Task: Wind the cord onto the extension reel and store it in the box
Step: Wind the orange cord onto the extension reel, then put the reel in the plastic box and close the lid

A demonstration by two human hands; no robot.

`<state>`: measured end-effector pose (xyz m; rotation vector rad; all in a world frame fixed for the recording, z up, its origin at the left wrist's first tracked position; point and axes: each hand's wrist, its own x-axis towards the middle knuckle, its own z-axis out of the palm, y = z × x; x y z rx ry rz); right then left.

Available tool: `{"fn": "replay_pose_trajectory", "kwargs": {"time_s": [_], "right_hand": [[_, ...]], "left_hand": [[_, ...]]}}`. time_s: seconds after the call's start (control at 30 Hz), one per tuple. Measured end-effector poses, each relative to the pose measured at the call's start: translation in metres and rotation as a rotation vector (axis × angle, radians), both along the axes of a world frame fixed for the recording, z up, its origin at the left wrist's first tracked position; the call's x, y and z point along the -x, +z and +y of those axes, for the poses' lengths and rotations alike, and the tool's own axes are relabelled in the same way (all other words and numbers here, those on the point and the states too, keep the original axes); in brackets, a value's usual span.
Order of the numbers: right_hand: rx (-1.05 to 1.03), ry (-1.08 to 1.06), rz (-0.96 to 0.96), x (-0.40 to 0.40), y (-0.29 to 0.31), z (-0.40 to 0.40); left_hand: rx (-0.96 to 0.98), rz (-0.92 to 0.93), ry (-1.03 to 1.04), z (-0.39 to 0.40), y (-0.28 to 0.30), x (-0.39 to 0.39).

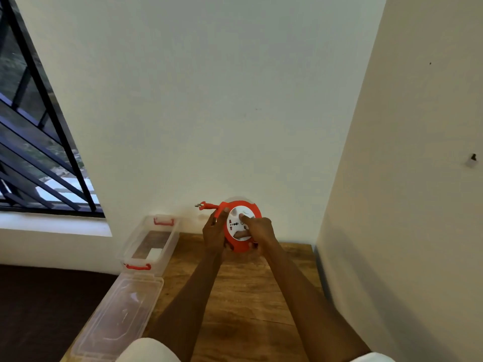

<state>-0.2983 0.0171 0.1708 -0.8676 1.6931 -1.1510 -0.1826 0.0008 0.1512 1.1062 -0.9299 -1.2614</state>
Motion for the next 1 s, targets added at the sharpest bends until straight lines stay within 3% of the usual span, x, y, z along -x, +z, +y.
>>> {"fn": "replay_pose_trajectory", "kwargs": {"time_s": [0.17, 0.3, 0.4, 0.53, 0.73, 1.0], "right_hand": [[0.232, 0.034, 0.633, 0.025, 0.002, 0.0], [0.564, 0.467, 1.287, 0.029, 0.002, -0.008], [0.615, 0.786, 1.577, 0.03, 0.003, -0.01], [0.679, 1.068, 1.774, 0.037, 0.007, -0.011], [0.853, 1.059, 1.979, 0.03, 0.001, -0.009], [0.814, 0.939, 1.787, 0.012, -0.019, -0.019]], "left_hand": [[-0.076, 0.149, -0.151, -0.007, 0.004, -0.03], [-0.069, 0.052, -0.108, -0.012, 0.003, -0.039], [-0.087, 0.039, -0.163, -0.016, -0.001, -0.047], [-0.154, -0.026, -0.311, -0.022, 0.003, -0.06], [-0.177, -0.082, -0.385, -0.017, -0.003, -0.057], [-0.107, -0.109, -0.301, -0.026, -0.012, -0.066]]}}
